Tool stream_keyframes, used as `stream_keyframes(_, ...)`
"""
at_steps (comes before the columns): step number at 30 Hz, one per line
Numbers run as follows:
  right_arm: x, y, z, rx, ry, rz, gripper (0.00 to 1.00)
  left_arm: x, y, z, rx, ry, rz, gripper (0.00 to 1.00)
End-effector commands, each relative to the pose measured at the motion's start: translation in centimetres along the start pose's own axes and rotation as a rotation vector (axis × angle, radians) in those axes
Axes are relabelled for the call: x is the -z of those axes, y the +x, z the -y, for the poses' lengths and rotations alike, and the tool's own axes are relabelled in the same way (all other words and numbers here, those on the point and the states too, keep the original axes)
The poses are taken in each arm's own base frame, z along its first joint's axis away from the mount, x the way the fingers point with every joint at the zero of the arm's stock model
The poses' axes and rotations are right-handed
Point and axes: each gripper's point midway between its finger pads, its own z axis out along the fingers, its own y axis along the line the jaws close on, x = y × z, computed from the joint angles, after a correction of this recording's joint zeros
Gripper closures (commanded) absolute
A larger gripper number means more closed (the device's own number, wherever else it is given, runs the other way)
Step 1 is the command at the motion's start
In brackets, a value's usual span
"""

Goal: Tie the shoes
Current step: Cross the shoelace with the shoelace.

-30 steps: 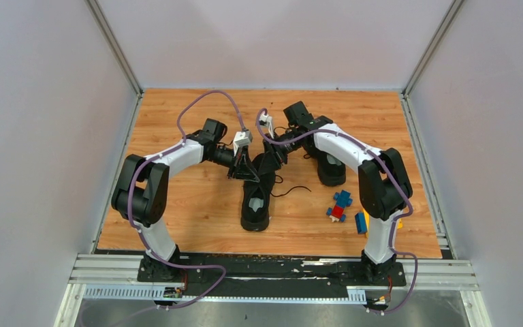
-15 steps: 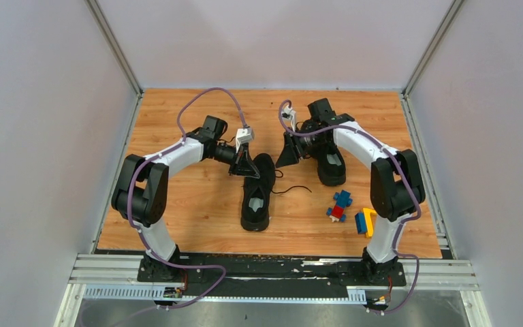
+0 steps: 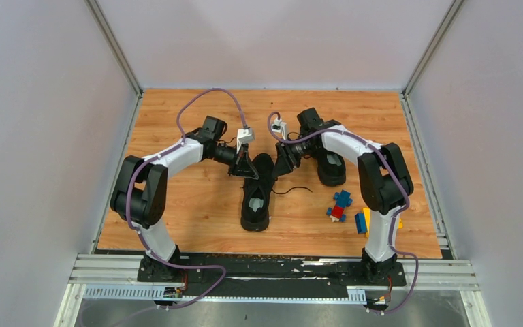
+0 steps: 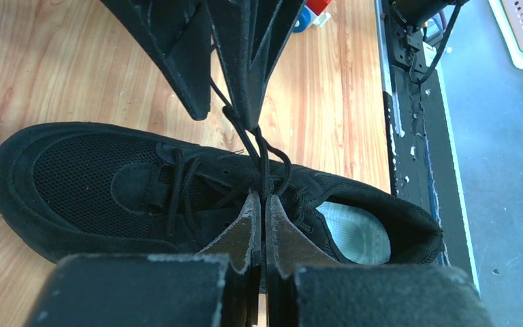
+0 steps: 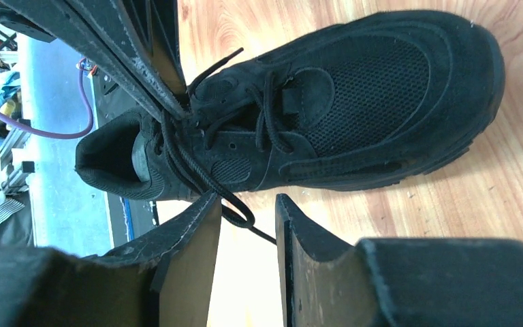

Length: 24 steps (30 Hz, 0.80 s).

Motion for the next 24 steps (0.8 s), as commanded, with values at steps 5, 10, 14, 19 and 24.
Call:
stream_keyframes(5,2.8,-4.2,-2.6,0.167,-0.073,0.081,0.64,0.1,-1.0,1.1,-0.045,-0.008,0.012,1.00)
stream_keyframes(10,4.4,-4.7,-0.5,0.110,-0.047,0.122,0.63,-0.6,-0.8,1.0,-0.052,-0.038,0.003,1.00)
stream_keyframes(14,3.5,-4.6,4.0,0.050,0.097,0.101,0.63,-0.8,-0.9,0.6,-0.067,-0.091,-0.004,1.00)
stream_keyframes(19,0.9,-4.9,6.4,0.046,0.130,0.071,0.64,-0.5,-1.3,-0.4,-0.076,-0.160,-0.007,1.00)
stream_keyframes(24,-0.9,-4.9,3.8,0.088,0.027,0.055,0.65,-0.4,-1.9,-0.9,-0.089,-0.200,-0.012,1.00)
